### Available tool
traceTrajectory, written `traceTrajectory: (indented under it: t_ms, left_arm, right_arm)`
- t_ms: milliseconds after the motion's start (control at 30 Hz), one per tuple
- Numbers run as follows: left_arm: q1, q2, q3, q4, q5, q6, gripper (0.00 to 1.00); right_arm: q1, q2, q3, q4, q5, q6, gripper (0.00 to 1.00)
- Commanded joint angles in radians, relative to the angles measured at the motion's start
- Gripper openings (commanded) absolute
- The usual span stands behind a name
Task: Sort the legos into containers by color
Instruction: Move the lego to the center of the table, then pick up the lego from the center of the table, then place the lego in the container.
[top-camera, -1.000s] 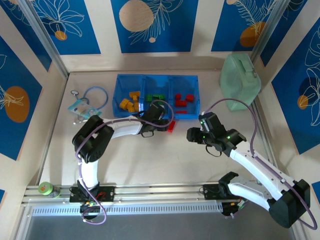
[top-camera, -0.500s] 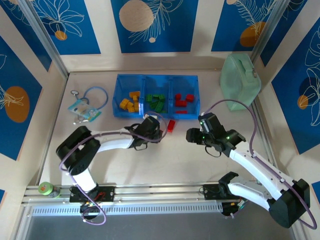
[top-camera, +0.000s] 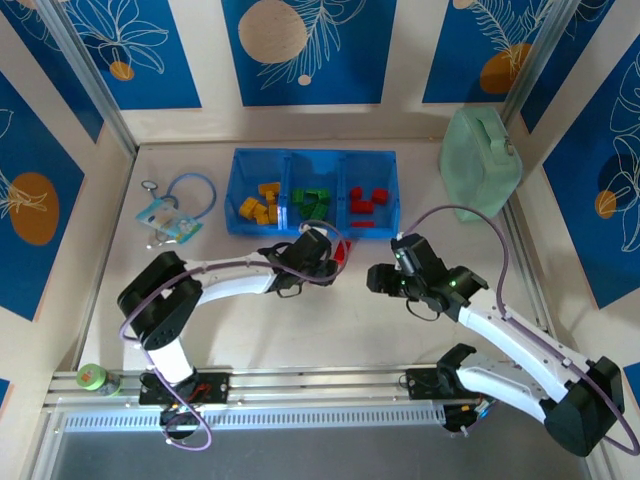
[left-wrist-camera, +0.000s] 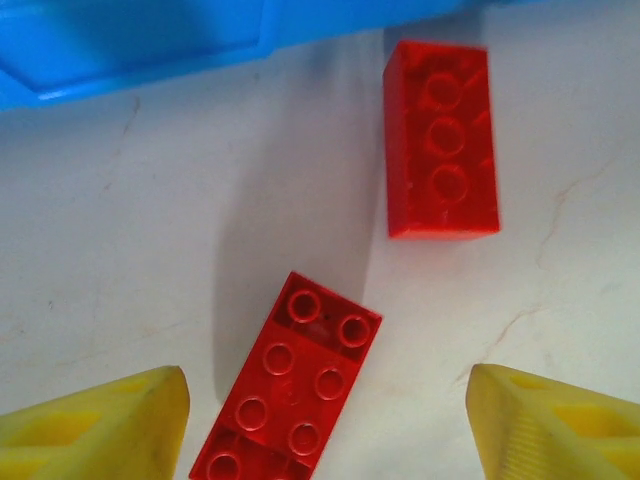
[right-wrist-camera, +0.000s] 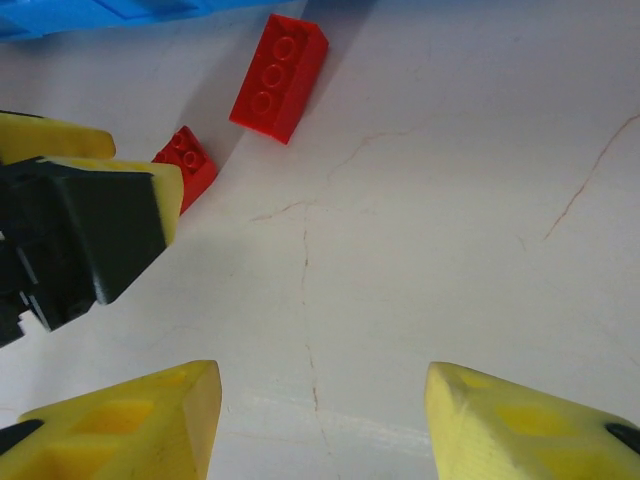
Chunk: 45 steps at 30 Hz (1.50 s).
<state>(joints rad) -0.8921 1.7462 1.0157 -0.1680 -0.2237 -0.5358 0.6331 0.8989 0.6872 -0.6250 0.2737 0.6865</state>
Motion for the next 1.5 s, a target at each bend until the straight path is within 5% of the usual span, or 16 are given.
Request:
traceTrajectory:
  t_ms: [0, 233, 667, 1000, 1467]
  left_arm:
    - [0.010, 0.036, 0.045, -0.068, -0.025, 0.045, 0.76]
    - [0.022, 0.090, 0.055, -0.061, 0.026, 0.052, 0.69]
    - [0.012, 0.049, 0.051, -0.070, 0.029, 0.055, 0.23]
    - [0.030, -0.002, 0.217, -0.086, 0.106, 0.120, 0.22]
    - [0.089, 0.367, 0.848, -0.298, 0.169, 0.240, 0.25]
  right_arm:
    - [-0.003, -0.033, -0.022, -0.017, 0.010, 0.021, 0.56]
    - [-0.023, -0.066, -0.041, -0.019, 0.004, 0.025, 0.57]
    - [-0.065, -0.095, -0.090, 0.004, -0.018, 0.032, 0.56]
    - [-0.154, -0.098, -0.172, -0.005, -0.075, 0.079, 0.57]
    - [-0.089, -0.110, -0.241, 0.009, -0.104, 0.143, 0.59]
